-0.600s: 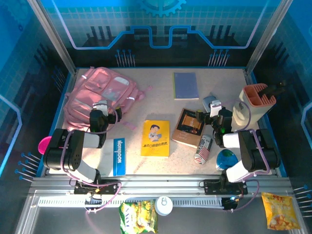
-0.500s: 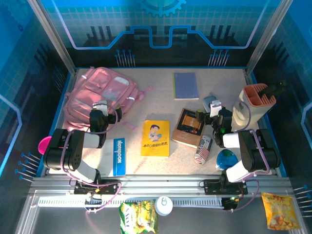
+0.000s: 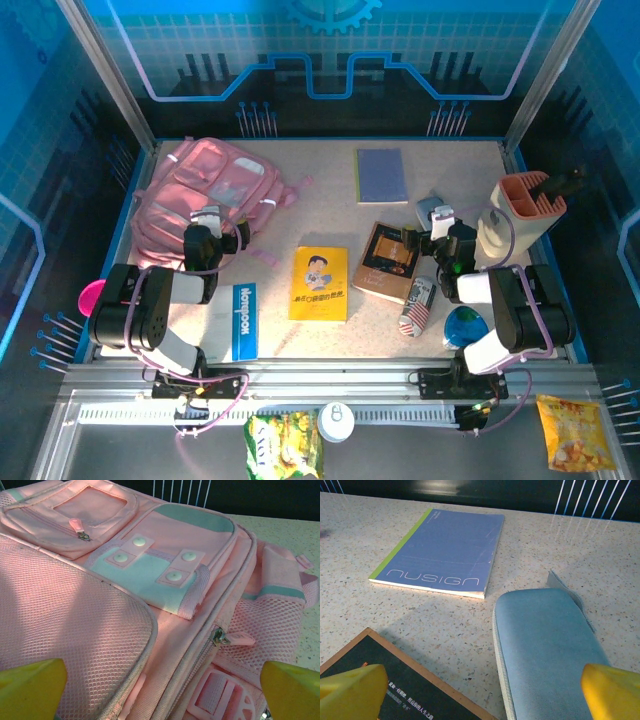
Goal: Pack the student bag
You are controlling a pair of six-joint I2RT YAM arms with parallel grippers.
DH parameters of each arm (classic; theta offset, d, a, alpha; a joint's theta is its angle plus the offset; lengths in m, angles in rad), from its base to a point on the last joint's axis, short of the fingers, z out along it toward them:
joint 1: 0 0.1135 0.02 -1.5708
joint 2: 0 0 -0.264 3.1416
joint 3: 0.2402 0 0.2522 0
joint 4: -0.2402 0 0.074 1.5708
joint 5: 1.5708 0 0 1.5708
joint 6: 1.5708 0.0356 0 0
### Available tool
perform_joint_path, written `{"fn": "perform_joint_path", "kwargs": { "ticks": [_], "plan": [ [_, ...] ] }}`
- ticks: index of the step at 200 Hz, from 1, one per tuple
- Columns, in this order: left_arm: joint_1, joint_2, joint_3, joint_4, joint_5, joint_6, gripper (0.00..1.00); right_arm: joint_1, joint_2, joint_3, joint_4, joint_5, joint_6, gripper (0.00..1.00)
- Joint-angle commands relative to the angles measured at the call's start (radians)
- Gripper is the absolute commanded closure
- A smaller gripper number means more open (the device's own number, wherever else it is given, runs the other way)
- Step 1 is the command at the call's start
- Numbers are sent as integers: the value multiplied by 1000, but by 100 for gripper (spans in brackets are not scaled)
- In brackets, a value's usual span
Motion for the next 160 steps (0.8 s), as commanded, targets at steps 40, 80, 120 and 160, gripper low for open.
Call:
{"fn": "perform_joint_path", "kwargs": {
  "ticks": [40, 80, 120, 160],
  "plan": [
    [-3, 6, 15, 2, 11, 19, 1, -12, 4, 20, 11, -12, -14, 0],
    [-3, 7, 12, 8, 9, 21, 1, -10, 0, 18, 14, -11, -16, 0],
    [-21, -113, 46, -145, -31, 30, 1, 30, -160, 107, -269, 68, -39, 0],
    [-47, -239, 185, -436, -115, -37, 1, 91, -246, 297, -591, 135, 103, 0]
  ]
}}
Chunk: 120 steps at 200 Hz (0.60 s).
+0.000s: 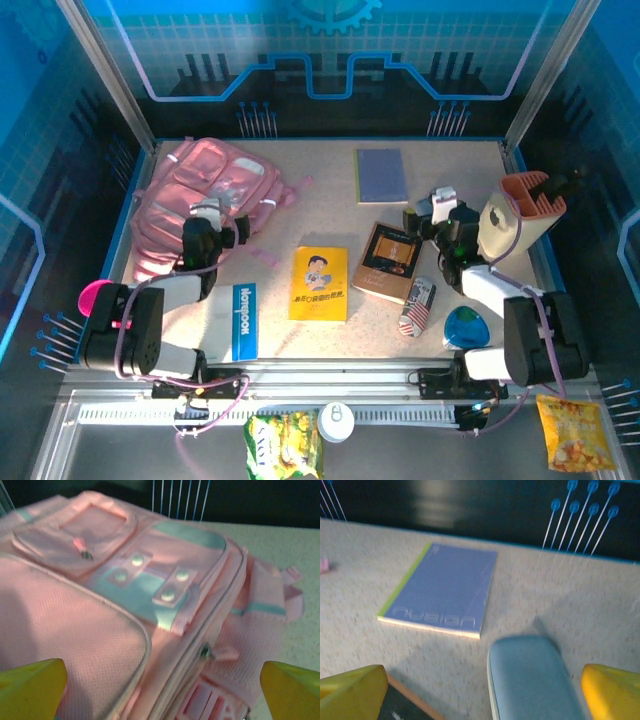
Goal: Pack the student bag
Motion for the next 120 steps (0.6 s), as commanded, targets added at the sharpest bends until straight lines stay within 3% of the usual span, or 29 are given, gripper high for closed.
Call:
{"fn": "perform_joint_path", "kwargs": {
  "ticks": [1, 30, 47, 82, 120],
  "plan": [
    [-13, -80, 103, -196, -64, -43, 1, 37, -37, 127, -272, 52, 108, 0],
    [-13, -85, 286, -460, -88, -238, 1, 50, 47, 399, -635, -65, 302, 0],
    [-13, -18, 418, -631, -67, -305, 1, 64, 116, 499, -747, -111, 373, 0],
    [-13, 189, 679, -845, 33, -349, 1, 91, 231, 607, -824, -209, 460, 0],
    [-13, 435, 970, -988, 1, -383, 1, 121, 278, 632, -841, -285, 461, 0]
  ]
}}
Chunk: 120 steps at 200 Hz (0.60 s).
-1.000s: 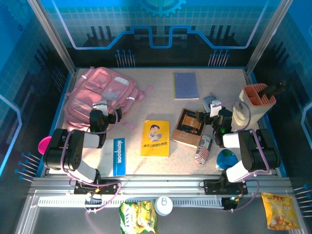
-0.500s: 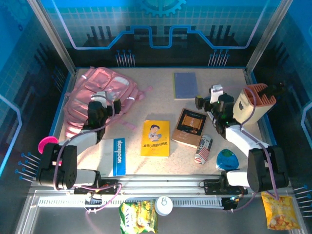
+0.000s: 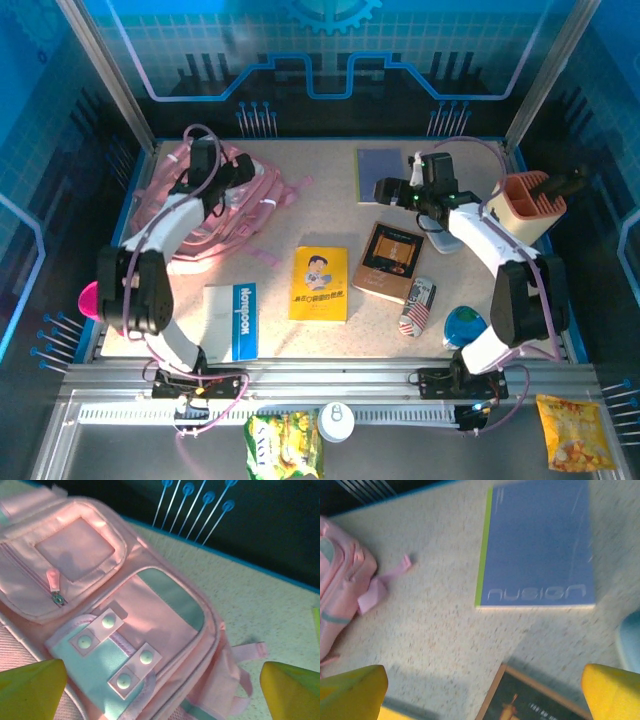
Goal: Pack the student bag
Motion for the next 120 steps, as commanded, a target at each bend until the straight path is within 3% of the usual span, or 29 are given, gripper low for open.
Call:
{"fn": "perform_joint_path", "kwargs": {
  "ticks": [1, 33, 66, 120],
  "plan": [
    [-4, 132, 164, -195, 16, -54, 1, 28, 13, 36, -81, -78, 40, 0],
    [-4, 350, 416, -323, 53, -93, 1, 47, -2, 15, -71, -106, 50, 0],
    [-6, 534, 628, -399, 183, -116, 2, 58, -10, -7, -44, -130, 70, 0],
    [-56, 701, 759, -423, 313, -53, 7, 73, -13, -38, -22, -137, 95, 0]
  ]
}}
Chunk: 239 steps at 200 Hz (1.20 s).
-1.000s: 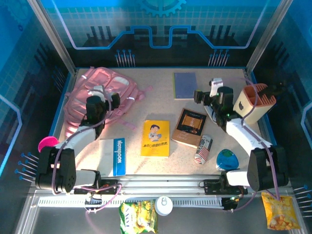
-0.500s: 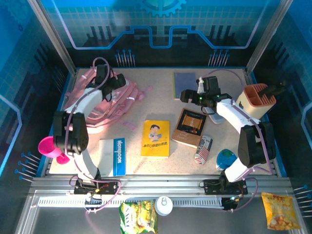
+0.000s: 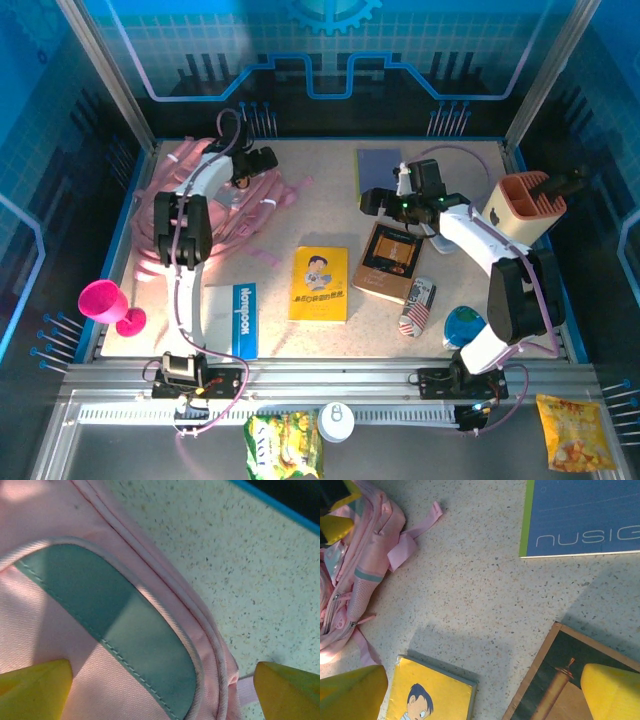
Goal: Pack the student bag
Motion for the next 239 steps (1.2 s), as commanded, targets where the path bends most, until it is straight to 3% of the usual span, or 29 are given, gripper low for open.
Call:
{"fn": "perform_joint_path", "kwargs": {
  "ticks": [1, 38, 95, 117, 153, 177, 239],
  "plan": [
    [-49, 56, 50, -65, 116, 41, 7, 16, -29, -26, 19, -24, 27, 0],
    [-145, 103, 52, -81, 177, 117, 7, 16, -49, -75, 71, -12, 68, 0],
    [-272, 119, 68, -56, 293, 110, 7, 14, -79, -126, 118, 37, 133, 0],
    [-286, 84, 130, -73, 299, 92, 7, 11, -80, -131, 138, 7, 185, 1],
    [-277, -45, 211, -153, 194, 79, 5, 25, -46, -121, 209, -74, 373, 3],
    [-269, -195, 69, -126, 130, 46, 4, 65, -2, -99, 210, -55, 527, 6],
    [-258, -643, -536, 24, 13, -55, 4, 187, 120, -63, 291, 11, 833, 14]
  ]
}}
